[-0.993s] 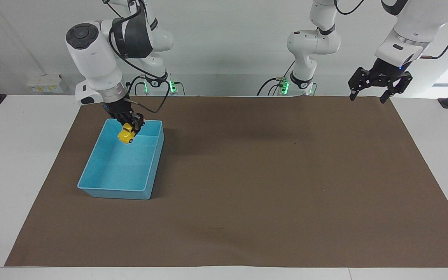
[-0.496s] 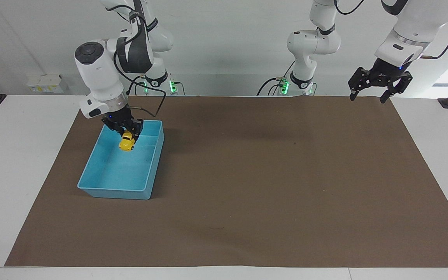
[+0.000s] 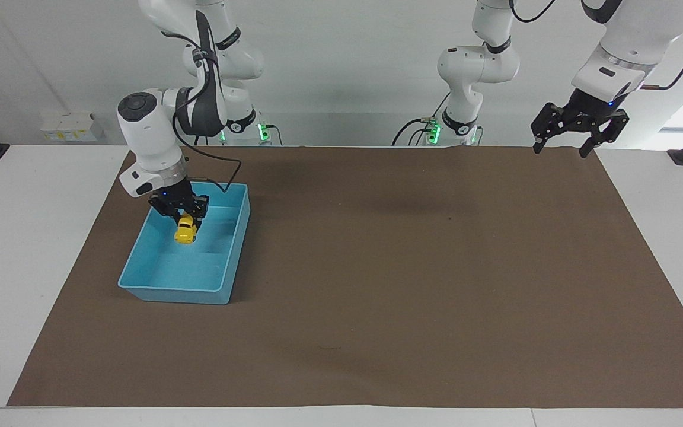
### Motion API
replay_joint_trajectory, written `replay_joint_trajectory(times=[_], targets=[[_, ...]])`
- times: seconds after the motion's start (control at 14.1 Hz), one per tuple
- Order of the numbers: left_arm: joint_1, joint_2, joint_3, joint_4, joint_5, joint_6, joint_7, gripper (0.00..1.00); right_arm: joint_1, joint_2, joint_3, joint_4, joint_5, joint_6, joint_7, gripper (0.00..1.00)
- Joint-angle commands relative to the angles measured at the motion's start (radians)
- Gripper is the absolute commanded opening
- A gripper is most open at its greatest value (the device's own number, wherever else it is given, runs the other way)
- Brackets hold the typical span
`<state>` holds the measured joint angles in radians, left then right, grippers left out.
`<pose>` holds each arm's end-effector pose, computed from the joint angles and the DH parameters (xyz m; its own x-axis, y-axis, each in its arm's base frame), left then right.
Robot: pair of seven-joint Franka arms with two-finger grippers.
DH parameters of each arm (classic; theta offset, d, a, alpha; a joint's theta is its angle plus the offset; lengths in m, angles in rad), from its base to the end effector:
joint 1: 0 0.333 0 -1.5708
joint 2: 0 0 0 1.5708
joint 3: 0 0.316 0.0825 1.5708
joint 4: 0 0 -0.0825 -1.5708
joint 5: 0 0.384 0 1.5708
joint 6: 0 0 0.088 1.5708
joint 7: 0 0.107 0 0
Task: Wind up and store yellow beetle car
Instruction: 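Lower the car into the blue bin and open the right gripper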
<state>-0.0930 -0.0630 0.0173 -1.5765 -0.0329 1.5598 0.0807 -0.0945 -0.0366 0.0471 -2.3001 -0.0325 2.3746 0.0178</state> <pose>0.5322 -0.0436 0.6552 0.9866 -0.1560 0.0489 -0.1575 -0.9871 0.0301 0.5178 -0.0249 0.3735 0.9930 -0.0413 0.1110 -0.0443 -0.9987 0.0247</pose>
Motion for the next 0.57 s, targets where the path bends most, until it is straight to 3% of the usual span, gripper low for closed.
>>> replay_joint_trajectory(times=[0.0, 0.35, 0.43, 0.5], targets=[[0.007, -0.020, -0.002, -0.017, 0.015, -0.007, 0.016, 1.00, -0.019, -0.022, 0.011, -0.100, -0.014, 0.107, -0.056, 0.00], [0.007, -0.020, -0.004, -0.017, 0.015, -0.007, 0.016, 1.00, -0.019, 0.014, 0.011, -0.179, -0.014, 0.230, -0.059, 0.00], [0.007, -0.020, -0.004, -0.017, 0.015, -0.007, 0.016, 1.00, -0.018, 0.018, 0.011, -0.179, -0.014, 0.230, -0.059, 0.04], [0.007, -0.020, -0.004, -0.017, 0.015, -0.007, 0.016, 1.00, -0.016, 0.023, 0.011, -0.177, -0.014, 0.230, -0.056, 0.28]])
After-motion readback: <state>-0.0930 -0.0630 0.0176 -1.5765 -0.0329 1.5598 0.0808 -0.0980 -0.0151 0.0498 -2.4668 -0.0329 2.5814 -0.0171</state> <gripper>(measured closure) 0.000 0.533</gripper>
